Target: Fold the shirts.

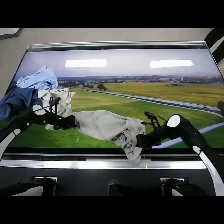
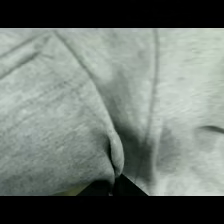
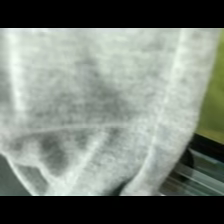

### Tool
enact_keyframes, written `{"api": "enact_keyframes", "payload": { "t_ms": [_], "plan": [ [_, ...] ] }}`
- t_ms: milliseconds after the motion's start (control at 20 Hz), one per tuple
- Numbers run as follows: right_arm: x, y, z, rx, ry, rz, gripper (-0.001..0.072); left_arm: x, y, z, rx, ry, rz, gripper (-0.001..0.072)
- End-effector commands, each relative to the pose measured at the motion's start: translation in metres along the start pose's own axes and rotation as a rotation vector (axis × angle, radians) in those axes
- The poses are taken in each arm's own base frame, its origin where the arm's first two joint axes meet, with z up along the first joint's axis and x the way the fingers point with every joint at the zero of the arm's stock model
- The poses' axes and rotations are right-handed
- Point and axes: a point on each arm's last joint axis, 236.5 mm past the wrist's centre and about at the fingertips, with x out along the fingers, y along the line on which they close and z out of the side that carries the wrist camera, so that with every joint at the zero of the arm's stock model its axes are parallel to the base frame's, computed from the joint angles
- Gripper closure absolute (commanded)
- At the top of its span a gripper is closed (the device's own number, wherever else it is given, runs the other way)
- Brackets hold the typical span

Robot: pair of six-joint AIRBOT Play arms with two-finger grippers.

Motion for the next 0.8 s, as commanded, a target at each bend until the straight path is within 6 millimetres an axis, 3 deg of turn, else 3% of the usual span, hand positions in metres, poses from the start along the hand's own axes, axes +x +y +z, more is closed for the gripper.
{"api": "enact_keyframes", "payload": {
  "t_ms": [0,50,150,250,300,350,400,450,500,600,750],
  "plan": [
    [-0.025,0.021,0.022,-0.080,-0.096,0.020,0.0670,-0.044,-0.016,0.025,0.105,-0.144,0.015,0.0671],
    [-0.051,0.031,0.039,-0.132,-0.182,-0.012,0.0670,-0.073,-0.027,0.039,0.157,-0.234,0.025,0.0671],
    [-0.134,0.053,0.079,-0.226,-0.446,-0.138,0.0670,-0.160,-0.062,0.069,0.259,-0.479,0.030,0.0671],
    [-0.264,0.082,0.106,-0.303,-0.832,-0.317,0.0669,-0.281,-0.104,0.079,0.320,-0.788,0.018,0.0671],
    [-0.342,0.101,0.101,-0.317,-1.058,-0.400,0.0669,-0.342,-0.124,0.073,0.336,-0.938,0.001,0.0671],
    [-0.412,0.120,0.083,-0.313,-1.266,-0.448,0.0670,-0.407,-0.144,0.056,0.353,-1.098,-0.031,0.0671],
    [-0.474,0.145,0.053,-0.315,-1.461,-0.448,0.0670,-0.459,-0.158,0.036,0.370,-1.227,-0.061,0.0671],
    [-0.514,0.169,0.023,-0.338,-1.597,-0.412,0.0670,-0.502,-0.172,0.010,0.380,-1.333,-0.110,0.0671],
    [-0.542,0.191,-0.008,-0.375,-1.701,-0.368,0.0670,-0.531,-0.182,-0.014,0.380,-1.398,-0.167,0.0671],
    [-0.566,0.210,-0.044,-0.412,-1.795,-0.325,0.0670,-0.552,-0.190,-0.043,0.400,-1.446,-0.216,0.0671],
    [-0.579,0.201,-0.059,-0.399,-1.834,-0.405,0.0670,-0.533,-0.175,-0.046,0.390,-1.368,-0.142,0.0671]
  ]
}}
